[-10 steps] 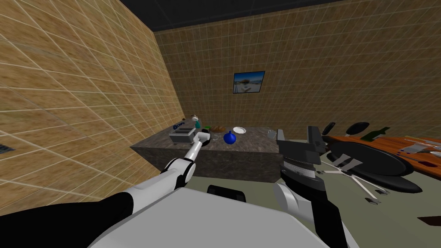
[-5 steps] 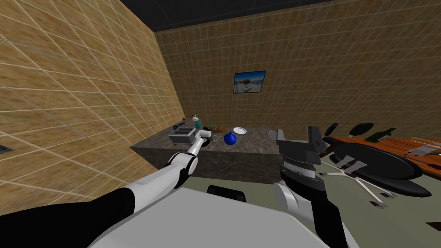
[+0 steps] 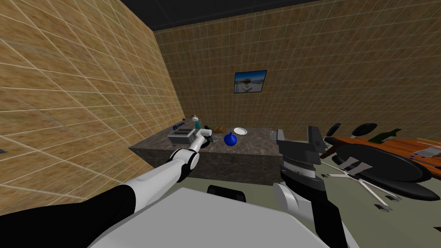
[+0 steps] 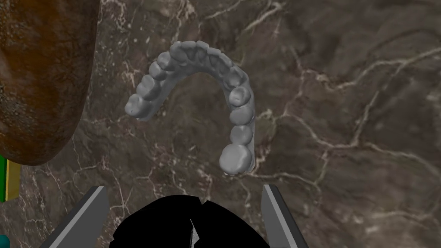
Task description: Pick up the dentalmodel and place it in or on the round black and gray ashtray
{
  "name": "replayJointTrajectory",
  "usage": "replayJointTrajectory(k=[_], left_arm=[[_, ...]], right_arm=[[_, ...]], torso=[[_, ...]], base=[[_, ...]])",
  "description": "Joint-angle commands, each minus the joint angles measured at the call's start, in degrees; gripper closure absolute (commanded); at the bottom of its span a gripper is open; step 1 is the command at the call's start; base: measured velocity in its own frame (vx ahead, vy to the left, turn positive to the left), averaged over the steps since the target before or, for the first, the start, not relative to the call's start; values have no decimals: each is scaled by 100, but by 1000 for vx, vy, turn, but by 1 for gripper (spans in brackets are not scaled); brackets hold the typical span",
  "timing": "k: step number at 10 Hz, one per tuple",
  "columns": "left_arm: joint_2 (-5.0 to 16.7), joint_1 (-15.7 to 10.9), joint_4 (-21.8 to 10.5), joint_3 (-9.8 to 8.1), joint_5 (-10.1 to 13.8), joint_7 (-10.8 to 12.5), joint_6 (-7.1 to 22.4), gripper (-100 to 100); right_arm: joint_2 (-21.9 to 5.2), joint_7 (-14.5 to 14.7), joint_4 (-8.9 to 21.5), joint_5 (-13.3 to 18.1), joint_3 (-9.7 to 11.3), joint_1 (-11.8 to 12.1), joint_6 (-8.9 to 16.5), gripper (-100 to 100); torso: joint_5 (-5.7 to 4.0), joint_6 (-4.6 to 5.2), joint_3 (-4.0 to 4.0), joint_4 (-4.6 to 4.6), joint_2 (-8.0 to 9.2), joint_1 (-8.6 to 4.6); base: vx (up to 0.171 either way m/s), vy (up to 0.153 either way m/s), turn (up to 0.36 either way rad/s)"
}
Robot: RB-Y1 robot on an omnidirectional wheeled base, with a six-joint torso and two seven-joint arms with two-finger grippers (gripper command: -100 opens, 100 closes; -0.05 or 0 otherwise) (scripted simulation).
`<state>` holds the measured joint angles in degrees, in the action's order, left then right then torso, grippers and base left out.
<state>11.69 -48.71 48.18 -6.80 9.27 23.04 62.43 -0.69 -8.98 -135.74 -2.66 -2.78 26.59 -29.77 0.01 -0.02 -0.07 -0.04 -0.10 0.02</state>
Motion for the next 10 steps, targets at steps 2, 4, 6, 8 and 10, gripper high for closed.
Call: replayJointTrajectory(k=[2, 4, 6, 8, 10], left_arm=[[-12, -246, -395, -53, 42, 110, 206, -100], [-11, -452, -576, -106, 90, 198, 411, -100], [-7, -638, -947, -155, 134, 279, 596, -100], [0, -804, -1160, -200, 174, 352, 760, -100], [10, -949, -1474, -240, 210, 416, 904, -100]], right_arm=[[0, 0, 0, 0, 0, 0, 0, 0], [0, 0, 0, 0, 0, 0, 0, 0], [0, 0, 0, 0, 0, 0, 0, 0], [0, 0, 0, 0, 0, 0, 0, 0], [0, 0, 0, 0, 0, 0, 0, 0]], torso=[[-1, 0, -1, 1, -4, 0], [0, 0, 2, 1, 3, -2], [0, 0, 0, 0, -1, 0], [0, 0, -2, -1, -4, 0], [0, 0, -6, -2, -11, 0]], base=[[34, 8, 5], [19, 2, 4], [33, 5, 1], [39, 9, 0], [50, 7, -4]])
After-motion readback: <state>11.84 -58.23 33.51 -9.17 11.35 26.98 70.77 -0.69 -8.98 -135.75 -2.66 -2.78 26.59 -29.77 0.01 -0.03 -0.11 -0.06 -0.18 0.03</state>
